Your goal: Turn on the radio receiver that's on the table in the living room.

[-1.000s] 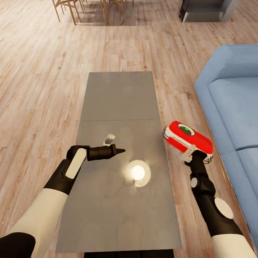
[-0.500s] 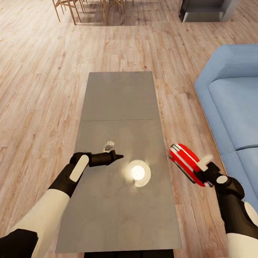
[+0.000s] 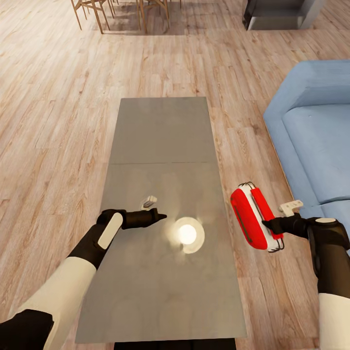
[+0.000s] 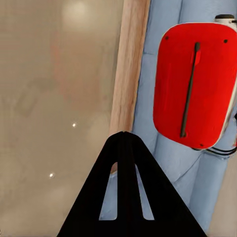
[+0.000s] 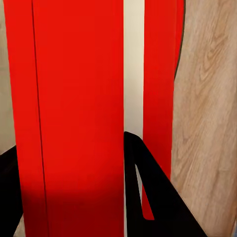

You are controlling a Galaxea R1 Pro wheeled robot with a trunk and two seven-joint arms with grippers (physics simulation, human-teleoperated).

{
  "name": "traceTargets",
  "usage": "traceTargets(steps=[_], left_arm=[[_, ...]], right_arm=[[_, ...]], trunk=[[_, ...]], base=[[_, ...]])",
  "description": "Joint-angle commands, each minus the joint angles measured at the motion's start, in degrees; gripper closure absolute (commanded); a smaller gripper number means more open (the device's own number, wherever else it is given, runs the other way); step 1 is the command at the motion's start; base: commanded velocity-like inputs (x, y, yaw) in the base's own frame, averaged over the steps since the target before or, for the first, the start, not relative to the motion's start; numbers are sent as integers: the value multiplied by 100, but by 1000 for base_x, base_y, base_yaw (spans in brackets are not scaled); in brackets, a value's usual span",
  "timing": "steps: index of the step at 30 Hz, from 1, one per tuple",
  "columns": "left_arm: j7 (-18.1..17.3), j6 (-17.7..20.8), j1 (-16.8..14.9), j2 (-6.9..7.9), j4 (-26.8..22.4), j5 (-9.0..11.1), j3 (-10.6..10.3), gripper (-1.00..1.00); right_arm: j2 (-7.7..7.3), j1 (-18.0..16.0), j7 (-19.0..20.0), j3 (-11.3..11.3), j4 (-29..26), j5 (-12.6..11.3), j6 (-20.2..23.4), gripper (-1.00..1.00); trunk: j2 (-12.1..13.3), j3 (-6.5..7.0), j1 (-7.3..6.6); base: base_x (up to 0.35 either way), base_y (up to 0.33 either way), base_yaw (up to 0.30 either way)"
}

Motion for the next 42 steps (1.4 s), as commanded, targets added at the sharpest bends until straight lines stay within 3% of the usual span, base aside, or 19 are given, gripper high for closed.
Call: traceTargets(steps=[1,9,12,15,18,22,25,38,42], left_arm=[[0,0,0,-4,0,-14,0,100],[-1,-1,0,-7,-1,-37,-1,100],[-1,-5,0,-9,-16,-41,-1,100],[-1,-3,0,-7,-39,-44,-2,100],[-1,-1,0,-3,-64,-45,-6,100],[-6,4,0,10,-80,-82,-12,100],[-9,13,0,20,-90,-162,-16,100],[-8,17,0,8,-95,-308,-10,100],[-7,17,0,0,-97,-311,-9,100]], right_arm=[[-5,-32,25,0,-35,-16,80,100],[68,-257,57,31,-161,-55,413,100],[185,-292,42,81,-141,-55,626,100],[464,-305,-17,342,-115,-8,706,100],[854,-313,-279,794,-104,63,744,100],[1151,-315,-641,1089,-101,96,823,100],[1292,-316,-845,1222,-101,107,861,100],[1516,-316,-1154,1328,-89,138,885,100],[1648,-315,-1418,1682,-66,303,885,100]], trunk=[[0,0,0],[0,0,0],[0,0,0],[0,0,0],[0,0,0],[0,0,0],[0,0,0],[0,0,0],[0,0,0]], base=[[0,0,0],[0,0,0],[0,0,0],[0,0,0],[0,0,0],[0,0,0],[0,0,0],[0,0,0],[0,0,0]])
